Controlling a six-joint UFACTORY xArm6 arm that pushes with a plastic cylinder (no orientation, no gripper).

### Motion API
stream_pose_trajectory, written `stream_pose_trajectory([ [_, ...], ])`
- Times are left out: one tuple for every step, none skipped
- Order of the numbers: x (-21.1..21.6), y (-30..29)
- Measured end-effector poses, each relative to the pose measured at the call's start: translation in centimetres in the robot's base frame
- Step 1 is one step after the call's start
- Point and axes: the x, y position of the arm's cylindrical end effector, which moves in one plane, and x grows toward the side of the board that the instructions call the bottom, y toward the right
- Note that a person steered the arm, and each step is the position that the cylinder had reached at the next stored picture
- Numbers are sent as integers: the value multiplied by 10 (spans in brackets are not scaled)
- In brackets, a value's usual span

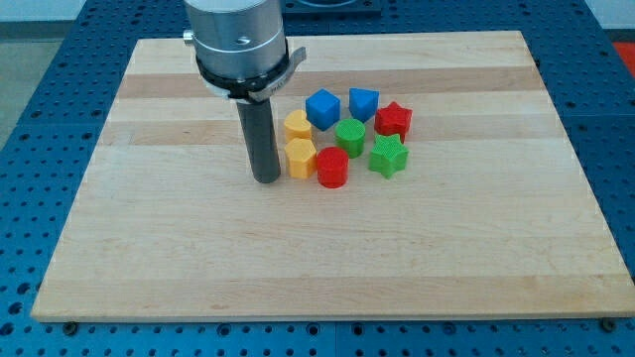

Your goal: Move green circle towards green star

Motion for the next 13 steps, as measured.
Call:
stream_pose_trajectory([
  [-57,-14],
  [-90,-15],
  [-95,2],
  [-115,22],
  [-128,46],
  [-128,57],
  [-128,51],
  [-125,39],
  [-113,39],
  [-104,39],
  [-93,39],
  [-79,39],
  [-77,48],
])
